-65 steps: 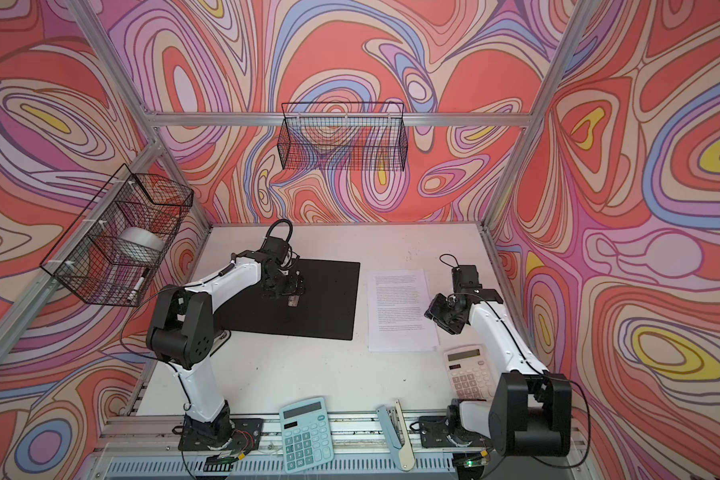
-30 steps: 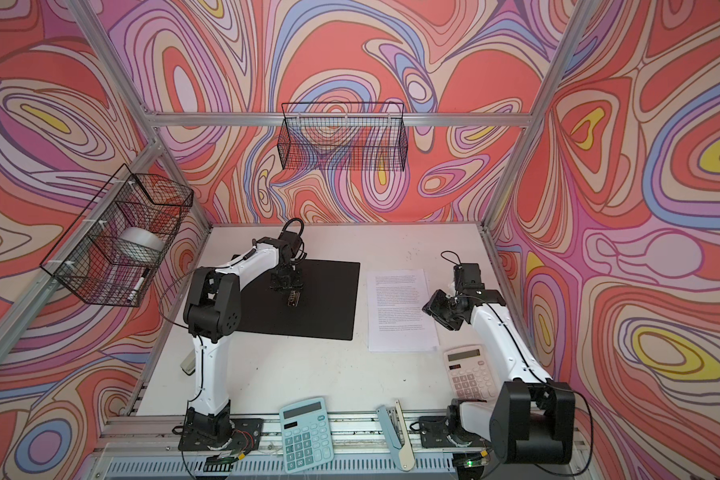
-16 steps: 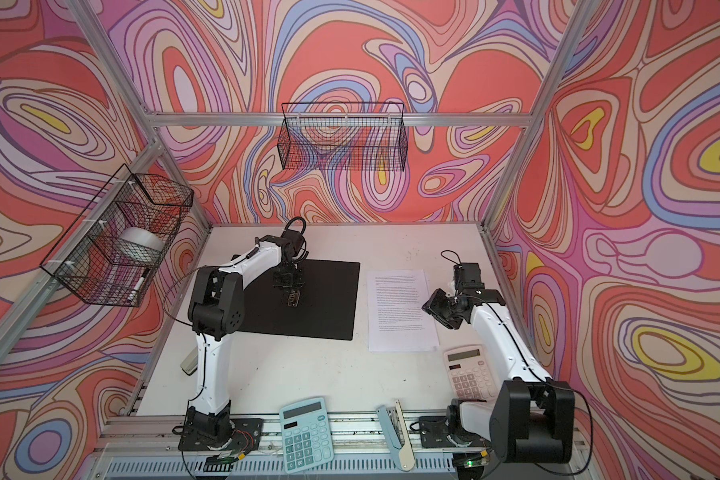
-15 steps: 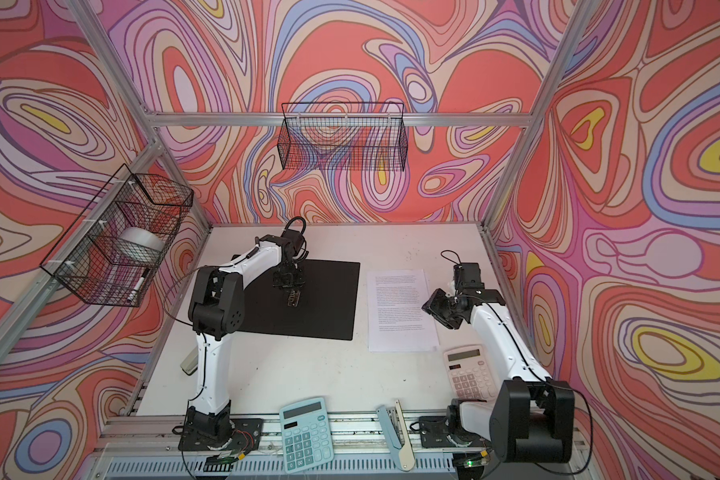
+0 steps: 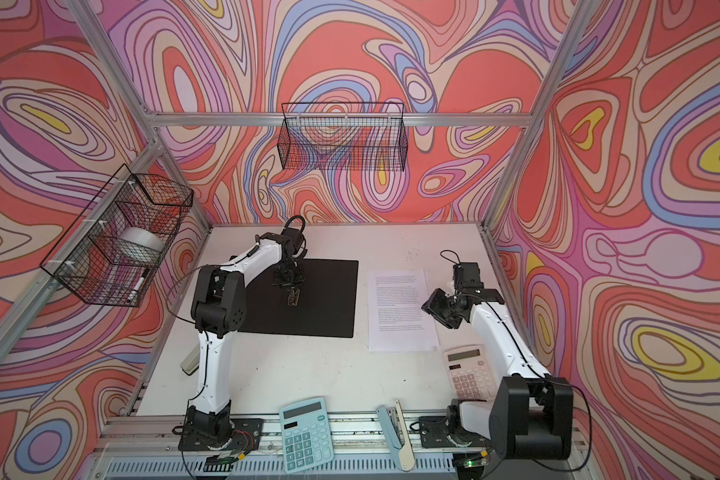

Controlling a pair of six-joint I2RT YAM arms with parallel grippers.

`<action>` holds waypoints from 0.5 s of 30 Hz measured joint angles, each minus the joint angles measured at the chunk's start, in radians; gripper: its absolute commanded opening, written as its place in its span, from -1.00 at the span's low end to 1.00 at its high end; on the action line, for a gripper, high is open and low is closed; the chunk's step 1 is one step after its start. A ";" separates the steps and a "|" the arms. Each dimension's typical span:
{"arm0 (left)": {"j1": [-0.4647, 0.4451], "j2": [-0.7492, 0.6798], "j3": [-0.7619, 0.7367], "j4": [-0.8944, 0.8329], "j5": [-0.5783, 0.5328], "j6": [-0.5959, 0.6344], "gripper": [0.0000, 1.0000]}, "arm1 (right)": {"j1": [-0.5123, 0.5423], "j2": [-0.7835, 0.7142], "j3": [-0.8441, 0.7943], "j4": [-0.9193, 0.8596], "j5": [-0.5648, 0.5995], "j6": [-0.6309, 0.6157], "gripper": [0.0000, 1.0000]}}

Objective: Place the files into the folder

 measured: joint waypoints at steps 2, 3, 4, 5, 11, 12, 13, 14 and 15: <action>0.006 0.006 0.010 -0.003 0.005 -0.006 -0.33 | 0.000 0.002 0.000 0.003 0.000 0.000 -0.01; 0.008 0.010 0.017 -0.007 0.007 -0.006 -0.32 | 0.000 0.002 0.000 0.005 -0.001 0.000 -0.02; 0.010 0.015 0.024 -0.010 0.010 -0.006 -0.32 | 0.000 0.002 0.000 0.006 -0.001 0.000 -0.01; 0.012 0.016 0.029 -0.010 0.012 -0.006 -0.31 | 0.000 0.002 0.000 0.007 -0.001 0.000 -0.01; 0.019 0.018 0.031 -0.009 0.027 -0.009 0.27 | 0.000 0.003 0.000 0.007 0.005 -0.002 0.03; 0.019 0.018 0.029 -0.009 0.029 -0.008 0.38 | 0.000 0.004 0.000 0.006 0.010 -0.003 0.03; 0.019 0.015 0.025 -0.008 0.031 -0.008 0.51 | 0.000 0.005 0.000 0.006 0.017 -0.005 0.04; 0.020 0.011 0.020 -0.009 0.034 -0.005 0.63 | 0.000 0.009 0.000 0.005 0.026 -0.008 0.04; 0.020 0.008 0.016 -0.010 0.036 -0.003 0.70 | 0.000 0.014 0.000 0.004 0.034 -0.010 0.04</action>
